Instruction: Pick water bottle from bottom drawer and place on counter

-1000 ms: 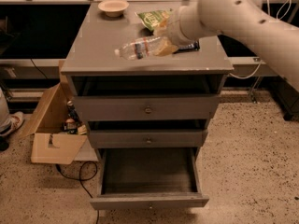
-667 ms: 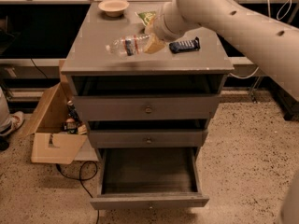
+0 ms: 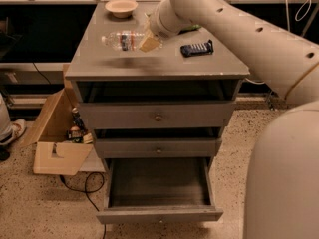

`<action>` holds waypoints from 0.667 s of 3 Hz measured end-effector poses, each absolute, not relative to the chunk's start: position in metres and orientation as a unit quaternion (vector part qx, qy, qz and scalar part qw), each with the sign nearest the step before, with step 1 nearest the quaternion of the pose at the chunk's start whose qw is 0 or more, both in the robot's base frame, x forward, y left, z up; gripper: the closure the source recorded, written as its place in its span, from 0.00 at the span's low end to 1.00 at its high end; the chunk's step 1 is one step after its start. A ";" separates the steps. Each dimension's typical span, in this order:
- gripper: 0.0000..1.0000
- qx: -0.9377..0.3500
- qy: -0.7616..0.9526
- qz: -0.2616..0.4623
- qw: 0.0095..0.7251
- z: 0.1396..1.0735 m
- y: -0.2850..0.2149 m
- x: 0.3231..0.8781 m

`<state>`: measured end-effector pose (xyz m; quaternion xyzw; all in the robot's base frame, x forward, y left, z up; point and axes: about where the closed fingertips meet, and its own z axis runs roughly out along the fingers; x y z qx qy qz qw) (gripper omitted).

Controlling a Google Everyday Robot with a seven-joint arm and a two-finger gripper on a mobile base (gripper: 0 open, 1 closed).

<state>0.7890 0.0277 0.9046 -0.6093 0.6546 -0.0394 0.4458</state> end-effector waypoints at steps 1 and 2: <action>1.00 -0.602 0.661 -0.021 0.447 0.898 0.045 0.810; 0.84 -0.593 0.670 -0.013 0.447 0.890 0.055 0.828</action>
Offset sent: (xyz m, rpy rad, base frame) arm 0.0617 0.0354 -0.0177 0.0778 0.0564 -0.0381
